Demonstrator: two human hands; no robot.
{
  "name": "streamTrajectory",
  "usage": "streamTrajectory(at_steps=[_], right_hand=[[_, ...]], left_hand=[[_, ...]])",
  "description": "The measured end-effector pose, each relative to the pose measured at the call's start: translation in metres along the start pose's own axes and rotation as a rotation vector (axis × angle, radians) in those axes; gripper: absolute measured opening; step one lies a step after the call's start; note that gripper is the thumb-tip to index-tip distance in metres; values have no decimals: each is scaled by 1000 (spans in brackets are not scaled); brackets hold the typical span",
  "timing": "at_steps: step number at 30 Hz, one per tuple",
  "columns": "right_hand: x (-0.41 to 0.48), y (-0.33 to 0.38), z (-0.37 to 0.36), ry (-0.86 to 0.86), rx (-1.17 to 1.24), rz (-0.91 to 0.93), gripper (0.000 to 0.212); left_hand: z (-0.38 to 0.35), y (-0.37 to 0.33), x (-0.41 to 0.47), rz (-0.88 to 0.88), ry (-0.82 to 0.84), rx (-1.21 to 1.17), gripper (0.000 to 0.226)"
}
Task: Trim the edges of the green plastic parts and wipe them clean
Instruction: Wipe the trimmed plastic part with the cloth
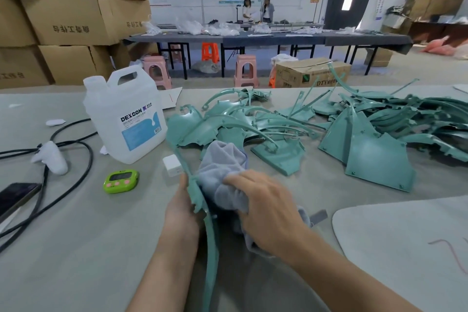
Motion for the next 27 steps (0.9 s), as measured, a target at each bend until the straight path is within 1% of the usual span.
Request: streamTrajectory(at_steps=[1, 2, 3, 5, 7, 8, 9, 10, 11, 12, 13, 15, 17, 18, 20, 22, 23, 24, 25, 26, 27], right_hand=[[0, -4, 3, -73, -67, -62, 69], [0, -10, 9, -154, -99, -146, 71], [1, -15, 15, -222, -125, -234, 72], [3, -26, 26, -254, -191, -369, 68], [4, -29, 34, -249, -234, -419, 62], [4, -26, 36, -279, -213, -376, 56], [2, -17, 36, -329, -165, -303, 40], [0, -9, 33, -330, -108, -266, 17], [-1, -4, 27, -274, -45, -301, 19], [-2, -4, 18, -176, 23, -383, 31], [-3, -6, 7, -61, 56, -458, 34], [-1, -8, -6, 113, 46, -494, 25], [2, -8, -9, 190, 134, -496, 25], [4, -8, -10, 197, 190, -501, 26], [6, -11, -12, 169, 250, -518, 24], [5, -10, -8, 102, 315, -536, 17], [3, -12, -4, 69, 364, -539, 14], [2, -12, 2, 42, 413, -539, 20], [1, -12, 9, 8, 447, -539, 30], [1, -13, 19, -29, 467, -540, 35], [2, -14, 29, -57, 483, -543, 33]], left_hand=[[-6, 3, 4, 54, 68, -40, 53], [-13, 3, 5, 104, 155, -85, 52], [-16, 4, 6, 155, 188, -138, 47], [-18, 8, 12, 185, 204, -194, 42], [-16, 6, 13, 155, 184, -208, 40], [-15, 3, 11, 136, 164, -221, 39], [-14, 0, 11, 112, 130, -244, 36], [-14, -3, 12, 92, 100, -284, 34], [-13, -5, 13, 82, 74, -344, 33], [-13, -5, 12, 77, 76, -399, 34], [-13, -5, 11, 72, 91, -438, 38], [-13, -5, 9, 61, 147, -459, 46], [-14, -3, 7, 30, 211, -420, 47], [-17, -3, 6, 6, 241, -392, 46], [-23, -7, 0, -66, 295, -374, 39], [-25, -13, -11, -130, 330, -397, 33], [-25, -17, -17, -153, 361, -368, 31], [-25, -20, -24, -184, 396, -290, 31], [-25, -23, -31, -223, 433, -167, 34], [-26, -24, -40, -259, 471, -14, 38], [-31, -24, -50, -284, 518, 139, 39]])
Point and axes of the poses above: each hand's wrist, its own x-axis towards the middle knuckle, its own z-axis out of the back of the hand, y = z × x, the point moved 4 cm from there along x, towards the middle knuckle, and after that the axes turned 8 degrees about x, right-handed, at the moved point
